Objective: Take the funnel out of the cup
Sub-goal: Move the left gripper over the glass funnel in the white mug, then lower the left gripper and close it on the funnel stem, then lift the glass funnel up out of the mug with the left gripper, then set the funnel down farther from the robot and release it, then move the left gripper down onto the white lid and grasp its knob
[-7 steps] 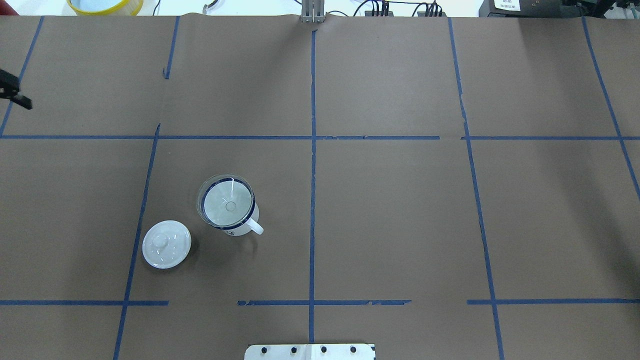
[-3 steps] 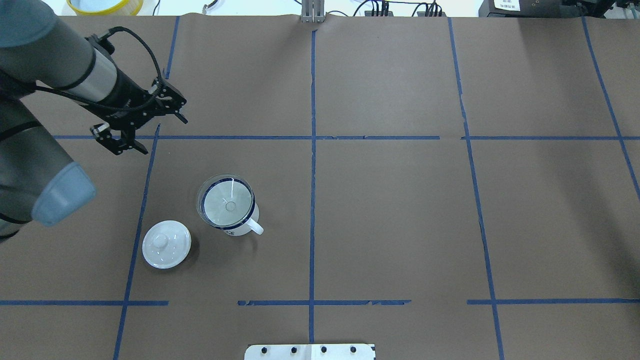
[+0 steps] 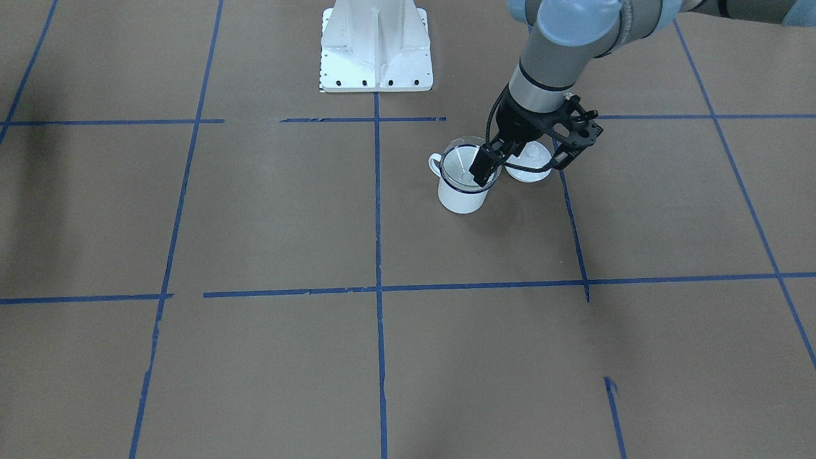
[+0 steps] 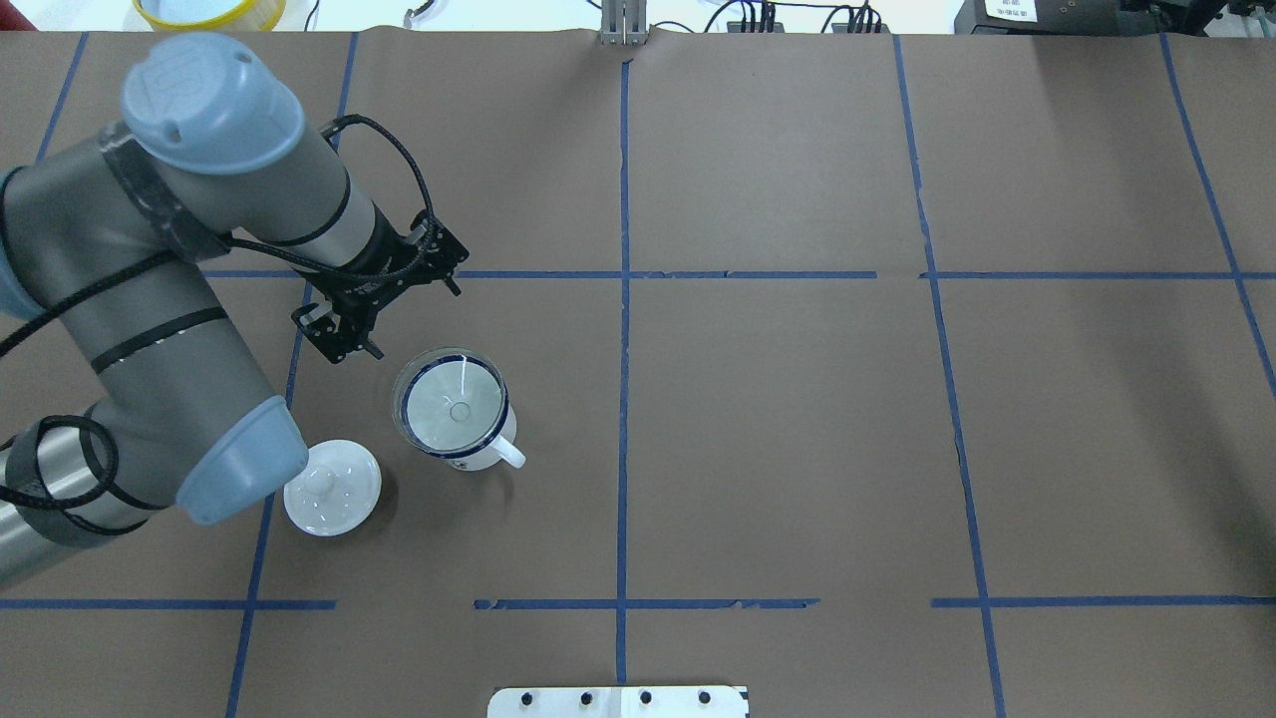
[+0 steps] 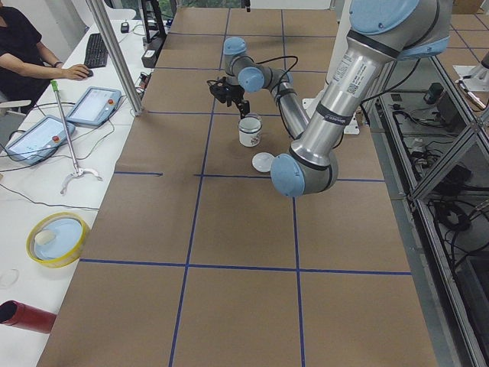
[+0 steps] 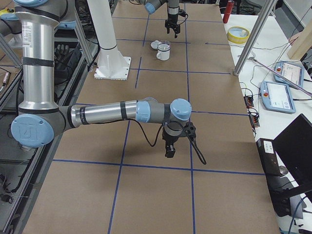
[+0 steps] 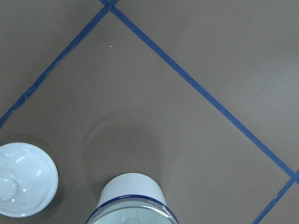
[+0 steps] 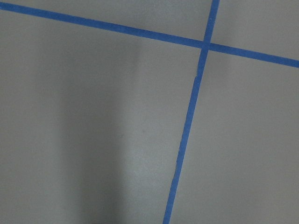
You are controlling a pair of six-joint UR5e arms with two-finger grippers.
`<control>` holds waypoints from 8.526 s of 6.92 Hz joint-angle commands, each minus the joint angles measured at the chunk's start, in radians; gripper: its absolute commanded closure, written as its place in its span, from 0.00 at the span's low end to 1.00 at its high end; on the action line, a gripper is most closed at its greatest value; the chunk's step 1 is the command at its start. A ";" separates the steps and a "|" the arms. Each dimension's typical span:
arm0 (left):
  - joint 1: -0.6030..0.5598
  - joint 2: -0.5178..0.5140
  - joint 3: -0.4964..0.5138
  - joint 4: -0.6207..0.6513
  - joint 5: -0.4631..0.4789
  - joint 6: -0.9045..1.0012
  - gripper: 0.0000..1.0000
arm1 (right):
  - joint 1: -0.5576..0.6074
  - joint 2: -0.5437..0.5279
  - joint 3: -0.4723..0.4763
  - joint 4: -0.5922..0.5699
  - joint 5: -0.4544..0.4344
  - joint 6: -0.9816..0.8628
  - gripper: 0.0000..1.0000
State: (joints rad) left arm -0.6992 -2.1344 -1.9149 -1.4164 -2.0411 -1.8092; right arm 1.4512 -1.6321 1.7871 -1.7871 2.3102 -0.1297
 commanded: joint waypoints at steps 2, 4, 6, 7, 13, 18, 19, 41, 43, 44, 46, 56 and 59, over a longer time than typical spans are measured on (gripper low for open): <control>0.110 -0.045 0.060 0.008 0.090 -0.101 0.01 | 0.000 0.000 0.000 0.000 0.000 -0.001 0.00; 0.124 -0.078 0.108 0.004 0.119 -0.101 0.16 | 0.000 0.000 0.000 0.000 0.000 0.001 0.00; 0.135 -0.078 0.111 0.005 0.119 -0.101 0.33 | 0.000 0.000 0.000 0.000 0.000 -0.001 0.00; 0.135 -0.076 0.111 0.005 0.121 -0.101 0.41 | 0.000 0.000 0.000 0.000 0.000 -0.001 0.00; 0.138 -0.082 0.119 -0.001 0.119 -0.093 0.54 | 0.000 0.000 0.000 0.000 0.000 0.001 0.00; 0.139 -0.101 0.128 -0.004 0.136 -0.081 0.64 | 0.000 0.000 0.000 0.000 0.000 0.001 0.00; 0.139 -0.104 0.128 -0.004 0.144 -0.082 0.64 | 0.000 0.000 0.000 0.000 0.000 -0.001 0.00; -0.037 -0.012 0.699 -1.400 0.738 -0.496 1.00 | 0.000 0.000 0.000 0.000 0.000 -0.001 0.00; -0.007 -0.007 0.718 -1.421 0.739 -0.538 1.00 | 0.000 0.000 0.000 0.000 0.000 -0.001 0.00; 0.010 -0.002 0.720 -1.421 0.736 -0.536 0.94 | 0.000 0.000 0.000 0.000 0.000 0.001 0.00; 0.038 0.004 0.737 -1.421 0.734 -0.535 0.70 | 0.000 0.000 0.000 0.000 0.000 -0.001 0.00; 0.013 0.366 -0.045 -0.390 0.245 0.033 0.00 | 0.000 0.000 0.000 0.000 0.000 0.001 0.00; 0.081 0.424 -0.096 -0.371 0.098 -0.019 0.04 | 0.000 0.000 0.000 0.000 0.000 0.001 0.00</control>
State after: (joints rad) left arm -0.6537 -1.7193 -2.0027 -1.7933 -1.9014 -1.7916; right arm 1.4512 -1.6321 1.7871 -1.7871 2.3102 -0.1299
